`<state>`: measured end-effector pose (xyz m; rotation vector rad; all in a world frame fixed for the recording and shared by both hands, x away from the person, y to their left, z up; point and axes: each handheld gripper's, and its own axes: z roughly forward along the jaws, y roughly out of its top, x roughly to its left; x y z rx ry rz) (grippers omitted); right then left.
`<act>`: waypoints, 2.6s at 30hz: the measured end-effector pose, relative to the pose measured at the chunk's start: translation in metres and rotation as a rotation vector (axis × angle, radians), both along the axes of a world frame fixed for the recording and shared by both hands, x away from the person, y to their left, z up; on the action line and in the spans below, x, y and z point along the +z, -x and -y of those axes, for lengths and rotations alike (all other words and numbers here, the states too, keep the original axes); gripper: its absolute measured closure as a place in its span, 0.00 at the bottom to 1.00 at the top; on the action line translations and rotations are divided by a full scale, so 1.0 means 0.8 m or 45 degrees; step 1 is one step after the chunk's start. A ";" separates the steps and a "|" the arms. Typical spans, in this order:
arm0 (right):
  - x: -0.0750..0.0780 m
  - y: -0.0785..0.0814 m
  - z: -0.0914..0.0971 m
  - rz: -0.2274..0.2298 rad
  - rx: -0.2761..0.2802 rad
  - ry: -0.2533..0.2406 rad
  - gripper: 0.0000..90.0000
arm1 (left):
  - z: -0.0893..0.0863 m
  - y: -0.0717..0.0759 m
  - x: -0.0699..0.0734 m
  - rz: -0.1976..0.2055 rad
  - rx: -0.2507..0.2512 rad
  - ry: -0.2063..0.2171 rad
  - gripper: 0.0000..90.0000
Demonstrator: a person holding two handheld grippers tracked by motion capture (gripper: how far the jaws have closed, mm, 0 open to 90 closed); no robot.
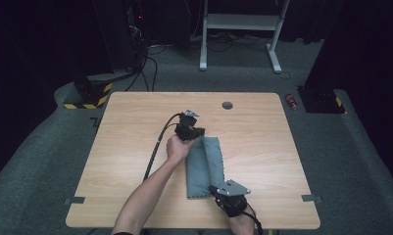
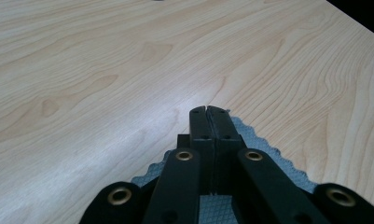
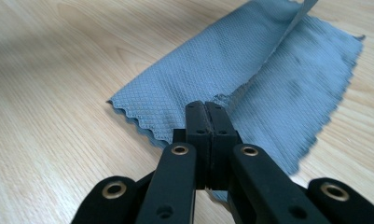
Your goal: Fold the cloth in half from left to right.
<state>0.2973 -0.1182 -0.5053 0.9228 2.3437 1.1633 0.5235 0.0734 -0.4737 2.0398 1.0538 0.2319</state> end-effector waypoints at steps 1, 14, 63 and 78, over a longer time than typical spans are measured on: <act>-0.001 0.000 0.002 -0.001 -0.006 0.000 1.00 | 0.004 -0.001 0.001 0.002 -0.009 -0.007 1.00; -0.008 0.004 0.029 -0.022 -0.079 -0.012 1.00 | 0.043 -0.007 -0.009 -0.014 -0.052 -0.043 1.00; -0.018 -0.041 0.029 -0.094 -0.064 0.108 0.78 | -0.014 0.128 -0.027 0.106 -0.045 -0.164 0.51; -0.013 -0.036 0.059 -0.128 -0.069 0.083 0.71 | -0.025 0.194 -0.039 0.113 -0.045 -0.198 0.47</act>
